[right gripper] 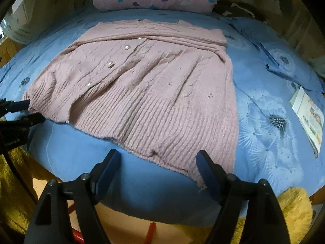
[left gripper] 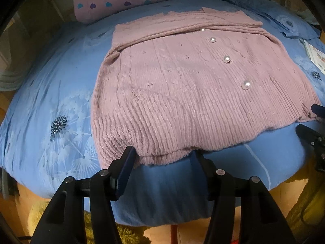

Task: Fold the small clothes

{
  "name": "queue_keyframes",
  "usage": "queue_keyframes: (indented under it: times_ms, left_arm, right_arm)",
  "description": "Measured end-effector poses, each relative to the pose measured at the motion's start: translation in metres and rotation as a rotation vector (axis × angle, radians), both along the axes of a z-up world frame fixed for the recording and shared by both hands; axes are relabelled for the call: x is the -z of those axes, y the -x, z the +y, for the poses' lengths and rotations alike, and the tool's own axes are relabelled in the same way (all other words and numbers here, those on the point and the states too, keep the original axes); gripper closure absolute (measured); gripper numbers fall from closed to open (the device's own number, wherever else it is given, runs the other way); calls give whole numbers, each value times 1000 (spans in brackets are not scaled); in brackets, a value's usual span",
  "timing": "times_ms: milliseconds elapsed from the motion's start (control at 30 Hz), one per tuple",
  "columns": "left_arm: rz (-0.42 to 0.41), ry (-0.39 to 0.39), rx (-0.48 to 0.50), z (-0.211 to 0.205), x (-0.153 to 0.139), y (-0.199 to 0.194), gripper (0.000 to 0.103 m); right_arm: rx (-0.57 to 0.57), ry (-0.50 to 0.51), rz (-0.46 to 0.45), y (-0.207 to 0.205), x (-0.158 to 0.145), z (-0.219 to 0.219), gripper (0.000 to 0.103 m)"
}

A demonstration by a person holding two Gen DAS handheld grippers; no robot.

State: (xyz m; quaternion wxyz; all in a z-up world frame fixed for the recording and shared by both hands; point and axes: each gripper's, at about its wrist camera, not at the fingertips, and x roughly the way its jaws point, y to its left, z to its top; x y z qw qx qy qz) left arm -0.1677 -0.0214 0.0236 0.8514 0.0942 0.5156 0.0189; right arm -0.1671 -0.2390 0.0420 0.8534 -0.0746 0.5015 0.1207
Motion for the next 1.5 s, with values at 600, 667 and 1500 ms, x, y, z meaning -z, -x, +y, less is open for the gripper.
queue_keyframes:
  times_ms: [600,667,1500]
  left_arm:
    - [-54,40,-1,7,6,-6,54]
    - [-58,37,0,7,6,-6,54]
    - [-130,-3,-13,0,6,-16,84]
  right_arm:
    - [86,-2,-83,-1,4,0,39]
    - [84,0,-84,-1,5,-1,39]
    - [207,-118,-74,-10,3,-30,80]
